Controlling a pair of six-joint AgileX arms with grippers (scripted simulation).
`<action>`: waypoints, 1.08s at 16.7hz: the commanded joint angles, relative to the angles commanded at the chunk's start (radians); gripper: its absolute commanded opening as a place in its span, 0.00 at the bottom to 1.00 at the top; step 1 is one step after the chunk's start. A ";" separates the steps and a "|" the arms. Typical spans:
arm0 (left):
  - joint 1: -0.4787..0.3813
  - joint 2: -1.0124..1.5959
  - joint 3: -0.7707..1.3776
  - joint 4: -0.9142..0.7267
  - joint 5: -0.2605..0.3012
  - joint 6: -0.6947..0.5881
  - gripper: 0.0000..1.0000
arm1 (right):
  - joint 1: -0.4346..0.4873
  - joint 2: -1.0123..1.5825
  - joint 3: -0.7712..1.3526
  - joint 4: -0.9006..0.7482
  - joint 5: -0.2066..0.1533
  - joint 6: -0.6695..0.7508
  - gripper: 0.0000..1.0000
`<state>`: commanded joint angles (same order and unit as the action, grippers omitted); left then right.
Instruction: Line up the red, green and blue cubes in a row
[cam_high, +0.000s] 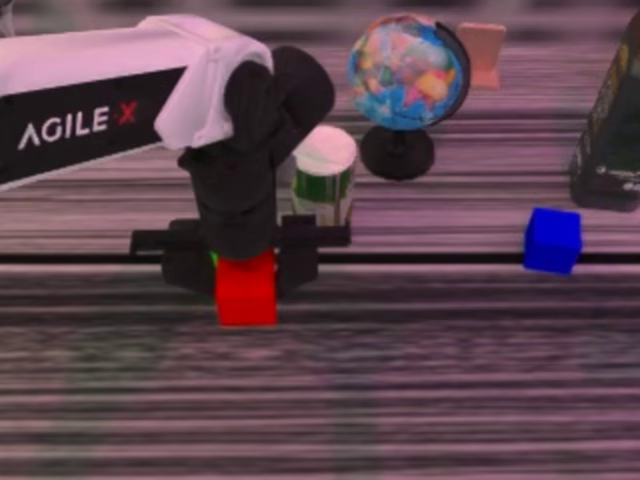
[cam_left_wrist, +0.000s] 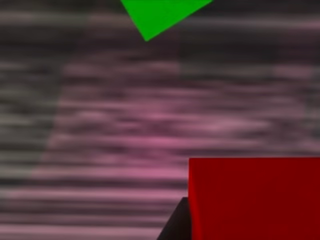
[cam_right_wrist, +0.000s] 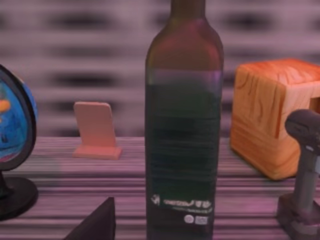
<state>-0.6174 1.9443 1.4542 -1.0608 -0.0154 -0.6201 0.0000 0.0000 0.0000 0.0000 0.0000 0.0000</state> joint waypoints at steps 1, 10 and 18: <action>0.000 0.000 0.000 0.000 0.000 -0.001 0.00 | 0.000 0.000 0.000 0.000 0.000 0.000 1.00; 0.003 0.052 -0.092 0.145 0.001 0.002 0.00 | 0.000 0.000 0.000 0.000 0.000 0.000 1.00; 0.001 0.093 -0.163 0.256 0.001 0.002 0.00 | 0.000 0.000 0.000 0.000 0.000 0.000 1.00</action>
<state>-0.6169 2.0371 1.2914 -0.8051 -0.0148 -0.6182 0.0000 0.0000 0.0000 0.0000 0.0000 0.0000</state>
